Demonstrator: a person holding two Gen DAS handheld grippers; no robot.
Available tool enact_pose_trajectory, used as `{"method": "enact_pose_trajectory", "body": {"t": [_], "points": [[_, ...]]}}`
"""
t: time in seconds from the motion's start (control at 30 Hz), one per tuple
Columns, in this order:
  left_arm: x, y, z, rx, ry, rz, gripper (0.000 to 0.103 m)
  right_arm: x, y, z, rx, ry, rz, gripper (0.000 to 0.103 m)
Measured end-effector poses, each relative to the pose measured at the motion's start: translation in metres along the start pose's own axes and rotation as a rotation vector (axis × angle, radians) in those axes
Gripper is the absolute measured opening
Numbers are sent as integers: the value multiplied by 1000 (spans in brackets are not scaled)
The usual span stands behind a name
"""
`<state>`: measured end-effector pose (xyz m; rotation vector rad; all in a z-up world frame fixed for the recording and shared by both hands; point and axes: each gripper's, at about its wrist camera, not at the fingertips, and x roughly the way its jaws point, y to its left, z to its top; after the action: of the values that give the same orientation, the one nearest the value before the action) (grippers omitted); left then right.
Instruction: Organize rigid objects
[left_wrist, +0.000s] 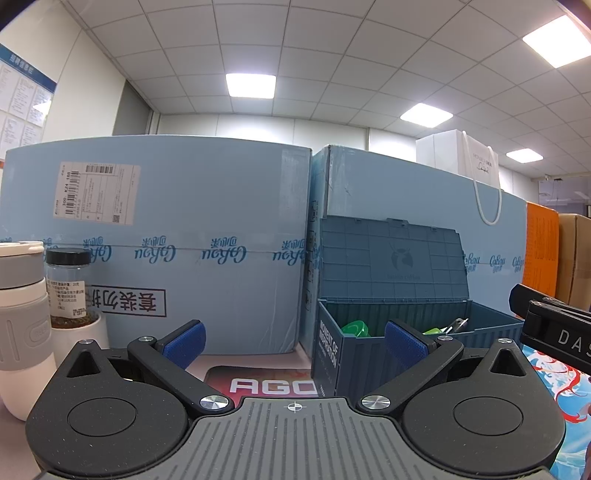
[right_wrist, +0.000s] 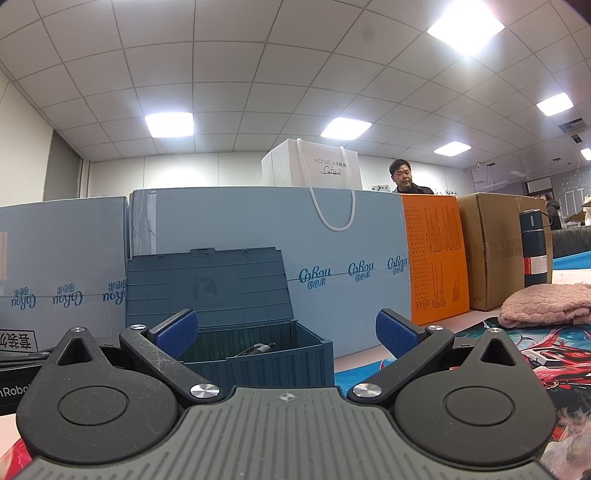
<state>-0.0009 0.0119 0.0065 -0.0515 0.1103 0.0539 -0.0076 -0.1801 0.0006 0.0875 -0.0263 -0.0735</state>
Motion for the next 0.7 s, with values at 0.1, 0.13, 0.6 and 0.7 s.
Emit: {"method": "enact_pose_trajectory", "body": {"t": [0.1, 0.13, 0.6, 0.7], "points": [[0, 0, 0, 0, 1, -1, 103, 0, 0, 0, 0, 0, 1, 103], [0, 0, 0, 0, 0, 0, 103, 0, 0, 0, 0, 1, 1, 103], [3, 0, 1, -5, 20, 8, 103, 5, 2, -2, -26, 46, 9, 103], [4, 1, 1, -5, 25, 6, 103, 5, 2, -2, -32, 48, 11, 103]]}}
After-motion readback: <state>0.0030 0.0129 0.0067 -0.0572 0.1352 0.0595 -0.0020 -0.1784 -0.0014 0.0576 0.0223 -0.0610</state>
